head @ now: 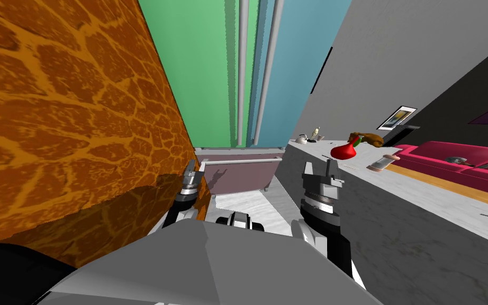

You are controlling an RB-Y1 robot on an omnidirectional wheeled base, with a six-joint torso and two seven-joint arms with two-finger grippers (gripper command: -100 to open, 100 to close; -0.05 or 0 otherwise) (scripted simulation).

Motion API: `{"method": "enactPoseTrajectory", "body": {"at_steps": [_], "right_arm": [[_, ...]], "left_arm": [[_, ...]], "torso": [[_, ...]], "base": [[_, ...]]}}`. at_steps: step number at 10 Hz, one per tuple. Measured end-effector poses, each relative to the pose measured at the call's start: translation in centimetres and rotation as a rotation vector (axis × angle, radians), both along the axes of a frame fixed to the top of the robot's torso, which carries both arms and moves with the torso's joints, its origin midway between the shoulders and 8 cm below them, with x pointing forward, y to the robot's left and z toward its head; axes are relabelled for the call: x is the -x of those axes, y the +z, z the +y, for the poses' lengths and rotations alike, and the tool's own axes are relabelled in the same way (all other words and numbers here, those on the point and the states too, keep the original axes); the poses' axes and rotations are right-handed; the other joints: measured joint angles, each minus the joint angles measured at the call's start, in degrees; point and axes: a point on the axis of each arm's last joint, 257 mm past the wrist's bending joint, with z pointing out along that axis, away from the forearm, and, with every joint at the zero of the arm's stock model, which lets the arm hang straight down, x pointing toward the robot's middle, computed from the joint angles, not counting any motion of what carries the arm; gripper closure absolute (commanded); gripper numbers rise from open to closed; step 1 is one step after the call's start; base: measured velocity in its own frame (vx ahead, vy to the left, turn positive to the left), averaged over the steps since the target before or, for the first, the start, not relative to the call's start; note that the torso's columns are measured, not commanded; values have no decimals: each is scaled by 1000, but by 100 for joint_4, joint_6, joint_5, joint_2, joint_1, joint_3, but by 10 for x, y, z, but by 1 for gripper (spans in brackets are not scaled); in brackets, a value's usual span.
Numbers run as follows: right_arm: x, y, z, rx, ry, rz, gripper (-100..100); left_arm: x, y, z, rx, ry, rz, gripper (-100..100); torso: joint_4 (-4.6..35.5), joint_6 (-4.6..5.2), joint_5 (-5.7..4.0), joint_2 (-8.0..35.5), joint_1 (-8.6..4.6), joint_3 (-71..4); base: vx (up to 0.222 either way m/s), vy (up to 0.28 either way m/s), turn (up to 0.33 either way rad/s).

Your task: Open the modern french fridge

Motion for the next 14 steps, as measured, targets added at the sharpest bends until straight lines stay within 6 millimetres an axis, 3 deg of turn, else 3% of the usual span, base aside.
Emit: {"method": "enactPoseTrajectory", "body": {"at_steps": [14], "right_arm": [[0, 0, 0, 0, 0, 0, 0]], "left_arm": [[-3, -98, 34, 9, 34, 89, -100]], "torso": [[-1, 0, -1, -2, -3, -1]], "base": [[77, 17, 12]]}}
